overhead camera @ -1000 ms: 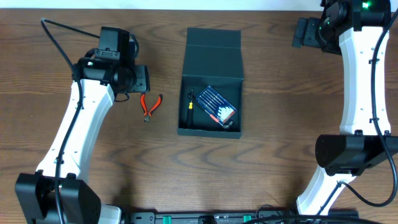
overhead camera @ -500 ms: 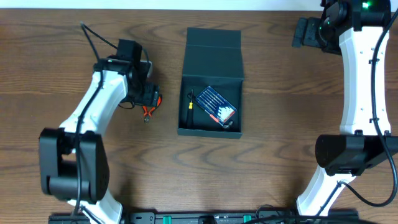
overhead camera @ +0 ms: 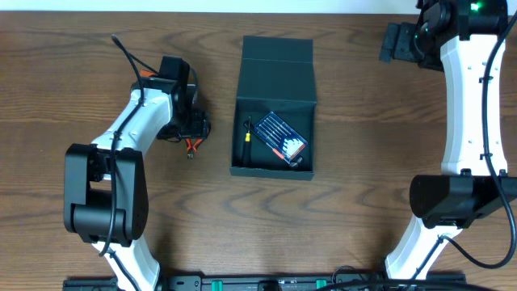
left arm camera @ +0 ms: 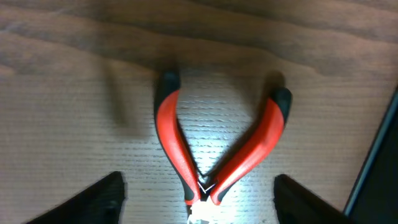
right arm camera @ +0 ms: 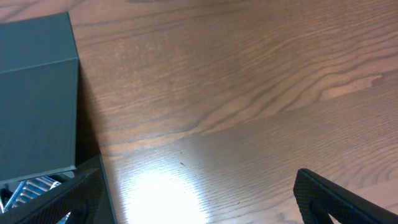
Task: Pack container
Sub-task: 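Lower the left gripper and close it on the red pliers handles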
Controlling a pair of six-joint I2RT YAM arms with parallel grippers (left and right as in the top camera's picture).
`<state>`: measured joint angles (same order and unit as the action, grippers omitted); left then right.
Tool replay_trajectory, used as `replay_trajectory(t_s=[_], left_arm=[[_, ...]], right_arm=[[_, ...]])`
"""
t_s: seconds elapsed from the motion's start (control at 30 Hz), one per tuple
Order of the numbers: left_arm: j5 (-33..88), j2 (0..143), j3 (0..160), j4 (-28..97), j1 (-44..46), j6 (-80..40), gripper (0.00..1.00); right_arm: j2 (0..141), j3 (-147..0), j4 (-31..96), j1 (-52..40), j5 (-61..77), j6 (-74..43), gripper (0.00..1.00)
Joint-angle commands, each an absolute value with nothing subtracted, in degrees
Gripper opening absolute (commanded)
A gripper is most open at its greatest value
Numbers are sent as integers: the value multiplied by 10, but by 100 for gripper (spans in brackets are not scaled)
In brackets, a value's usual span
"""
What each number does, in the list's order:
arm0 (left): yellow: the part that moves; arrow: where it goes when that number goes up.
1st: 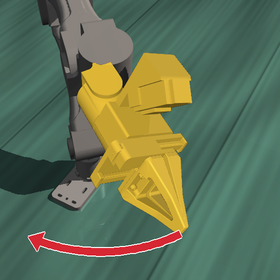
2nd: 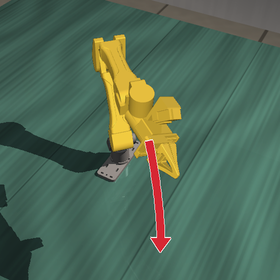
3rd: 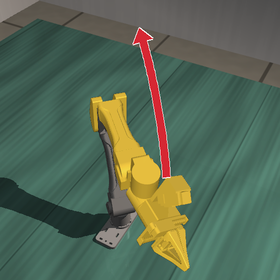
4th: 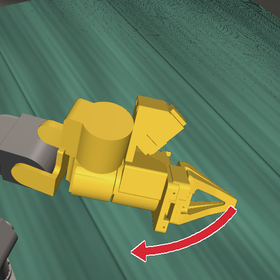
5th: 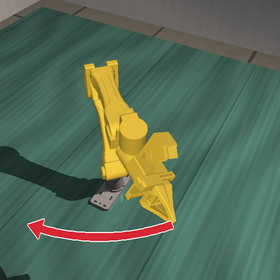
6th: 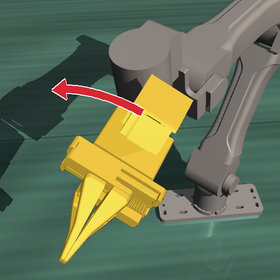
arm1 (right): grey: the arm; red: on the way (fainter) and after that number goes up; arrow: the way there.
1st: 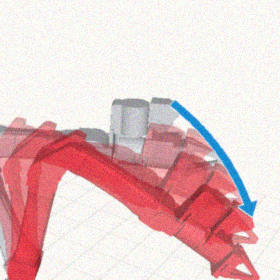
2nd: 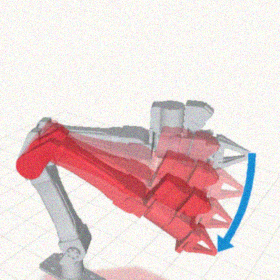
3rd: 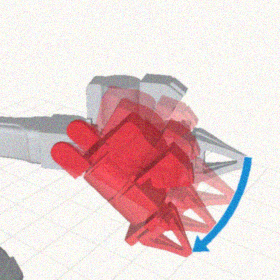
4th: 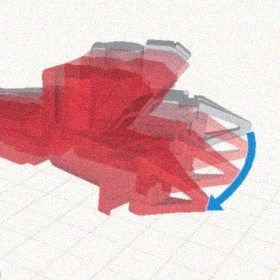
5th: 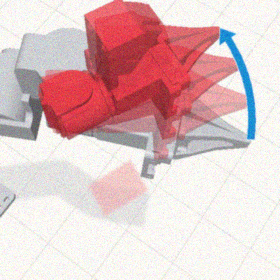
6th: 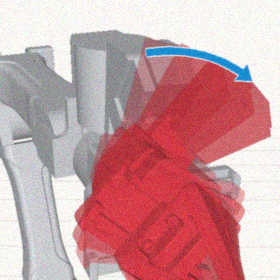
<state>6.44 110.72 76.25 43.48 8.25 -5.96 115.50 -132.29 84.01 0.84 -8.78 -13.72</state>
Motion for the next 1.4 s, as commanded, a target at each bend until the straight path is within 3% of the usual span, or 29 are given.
replay_trajectory(t_s=[0.0, 0.1, 1.23, 1.37], left_arm=[[33, 1116, 759, 436, 82, -153, 68], [33, 1116, 759, 436, 82, -177, 59], [19, 1170, 758, 441, 82, -183, 60], [23, 1170, 758, 442, 82, -183, 56]], right_arm=[[1155, -1334, 840, 7, -88, -148, 99], [1155, -1334, 840, 7, -88, -148, 99], [1155, -1334, 840, 7, -88, -148, 99], [1155, -1334, 840, 7, -88, -148, 99]])
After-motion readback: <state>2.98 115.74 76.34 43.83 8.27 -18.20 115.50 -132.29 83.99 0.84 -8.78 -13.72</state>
